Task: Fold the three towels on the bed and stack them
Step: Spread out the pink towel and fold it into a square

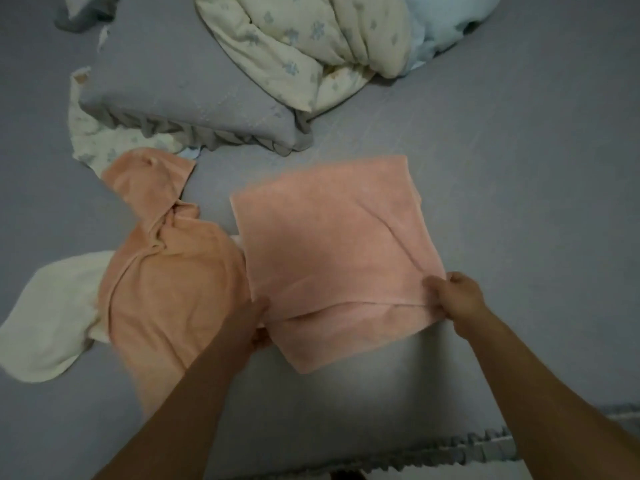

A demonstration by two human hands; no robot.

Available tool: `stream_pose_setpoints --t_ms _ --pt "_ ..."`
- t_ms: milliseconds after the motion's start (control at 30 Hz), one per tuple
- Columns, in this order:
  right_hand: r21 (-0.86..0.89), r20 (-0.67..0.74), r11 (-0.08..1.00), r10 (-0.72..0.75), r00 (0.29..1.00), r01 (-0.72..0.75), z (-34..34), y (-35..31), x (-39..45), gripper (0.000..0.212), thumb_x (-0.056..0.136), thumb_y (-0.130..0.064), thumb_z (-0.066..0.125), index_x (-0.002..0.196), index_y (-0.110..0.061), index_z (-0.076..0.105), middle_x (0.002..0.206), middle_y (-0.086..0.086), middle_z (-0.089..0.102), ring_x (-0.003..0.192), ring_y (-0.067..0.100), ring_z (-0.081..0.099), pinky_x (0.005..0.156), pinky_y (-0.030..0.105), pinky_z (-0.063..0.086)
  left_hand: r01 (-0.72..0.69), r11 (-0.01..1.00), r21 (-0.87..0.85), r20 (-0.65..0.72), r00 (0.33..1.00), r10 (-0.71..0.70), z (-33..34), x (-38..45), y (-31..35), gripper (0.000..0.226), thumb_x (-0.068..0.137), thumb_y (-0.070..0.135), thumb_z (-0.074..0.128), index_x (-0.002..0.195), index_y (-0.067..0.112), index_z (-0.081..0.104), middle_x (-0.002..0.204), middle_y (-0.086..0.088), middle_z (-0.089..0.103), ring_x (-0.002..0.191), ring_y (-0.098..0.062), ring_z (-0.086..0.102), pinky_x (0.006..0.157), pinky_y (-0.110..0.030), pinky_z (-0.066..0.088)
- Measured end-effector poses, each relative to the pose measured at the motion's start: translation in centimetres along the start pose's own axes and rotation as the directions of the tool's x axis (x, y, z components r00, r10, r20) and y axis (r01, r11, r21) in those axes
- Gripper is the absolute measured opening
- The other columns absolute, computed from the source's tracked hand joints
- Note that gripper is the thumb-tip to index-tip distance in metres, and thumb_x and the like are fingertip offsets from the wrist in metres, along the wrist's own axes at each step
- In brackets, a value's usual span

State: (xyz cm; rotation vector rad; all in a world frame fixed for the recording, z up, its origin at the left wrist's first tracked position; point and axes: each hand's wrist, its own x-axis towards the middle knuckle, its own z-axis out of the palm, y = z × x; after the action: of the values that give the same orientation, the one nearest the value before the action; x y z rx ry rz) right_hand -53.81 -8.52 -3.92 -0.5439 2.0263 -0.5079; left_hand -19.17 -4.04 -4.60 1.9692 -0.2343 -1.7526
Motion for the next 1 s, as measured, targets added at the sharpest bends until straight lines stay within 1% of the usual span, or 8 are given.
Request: stream_pose_setpoints --t_ms 267,400,500,633,733,800,867,1000 --pt "-0.418 -0.094 0.882 -0.281 0.955 0.218 0.0 5.0 0.8 0.027 0.086 -0.031 0.064 0.077 -0.006 0.065 0.093 0.025 0.063 0.092 0.04 0.06 0.085 0.043 0.049 -0.15 0.986 -0.072 -0.009 0.989 0.15 1.3 -0.6 -6.2 0.023 0.097 0.03 0.057 0.114 0.019 0.067 0.1 0.0 0.077 0.092 -0.021 0.071 0.081 -0.035 0.056" --pt "-0.189 -0.158 0.927 -0.355 0.921 0.325 -2.0 1.9 -0.2 0.028 0.083 -0.031 0.059 0.067 -0.009 0.055 0.061 0.003 0.055 0.061 0.02 0.052 0.055 0.032 0.042 -0.345 0.938 -0.036 -0.26 0.909 0.324 0.2 -2.3 -4.7 0.02 0.088 0.029 0.065 0.098 0.014 0.072 0.087 -0.001 0.075 0.085 -0.018 0.066 0.078 -0.031 0.052" --pt "0.011 -0.23 0.923 -0.371 0.9 0.383 -3.9 -0.1 -0.1 0.023 0.079 -0.037 0.061 0.072 -0.015 0.058 0.055 -0.002 0.059 0.049 0.009 0.053 0.047 0.025 0.045 -0.398 0.918 0.003 -0.212 0.897 0.389 -0.7 -4.0 -3.5 0.026 0.071 0.036 0.065 0.084 0.017 0.075 0.08 0.0 0.075 0.076 -0.015 0.068 0.072 -0.032 0.053" --pt "0.015 -0.19 0.97 -0.236 0.953 0.243 -4.2 1.5 1.9 0.015 0.075 -0.03 0.069 0.072 -0.017 0.061 0.062 0.003 0.063 0.054 0.02 0.06 0.057 0.039 0.053 -0.014 0.949 0.316 -0.057 0.998 0.034 1.0 -3.9 -7.4 0.027 0.088 0.027 0.061 0.072 0.009 0.074 0.063 -0.004 0.074 0.062 -0.02 0.064 0.059 -0.028 0.05" --pt "-0.281 -0.087 0.952 -0.154 0.984 0.124 -3.5 5.5 3.4 0.012 0.08 -0.023 0.071 0.08 -0.014 0.065 0.076 0.01 0.067 0.076 0.032 0.064 0.072 0.039 0.049 0.116 0.775 0.621 -0.002 0.989 -0.146 1.4 -3.4 -11.8 0.022 0.094 0.026 0.058 0.089 0.011 0.073 0.085 -0.008 0.077 0.069 -0.018 0.061 0.065 -0.027 0.05" --pt "-0.381 -0.04 0.92 -0.117 0.992 0.093 -3.1 7.3 3.7 0.01 0.081 -0.023 0.069 0.086 -0.016 0.064 0.08 0.009 0.067 0.076 0.03 0.061 0.07 0.035 0.045 0.019 0.692 0.722 0.04 0.997 -0.07 1.4 -3.0 -12.8 0.015 0.095 0.027 0.056 0.094 0.019 0.069 0.101 -0.006 0.074 0.085 -0.016 0.062 0.078 -0.029 0.049" --pt "-0.38 -0.051 0.92 -0.128 0.99 0.099 -2.6 7.6 3.8 0.011 0.081 -0.025 0.069 0.083 -0.018 0.061 0.076 0.003 0.064 0.066 0.019 0.057 0.063 0.032 0.041 -0.061 0.759 0.648 0.037 0.998 0.048 1.5 -2.3 -12.0 0.017 0.093 0.028 0.059 0.106 0.02 0.066 0.105 0.001 0.07 0.097 -0.017 0.064 0.084 -0.031 0.049" --pt "-0.33 -0.09 0.917 -0.269 0.959 0.226 -2.1 7.3 3.6 0.024 0.083 -0.026 0.065 0.064 -0.017 0.053 0.06 0.0 0.057 0.053 0.011 0.053 0.048 0.025 0.036 -0.175 0.886 0.43 -0.126 0.96 0.251 1.9 -1.2 -8.7 0.016 0.083 0.018 0.069 0.086 0.004 0.063 0.076 -0.001 0.062 0.071 -0.016 0.055 0.068 -0.033 0.043"
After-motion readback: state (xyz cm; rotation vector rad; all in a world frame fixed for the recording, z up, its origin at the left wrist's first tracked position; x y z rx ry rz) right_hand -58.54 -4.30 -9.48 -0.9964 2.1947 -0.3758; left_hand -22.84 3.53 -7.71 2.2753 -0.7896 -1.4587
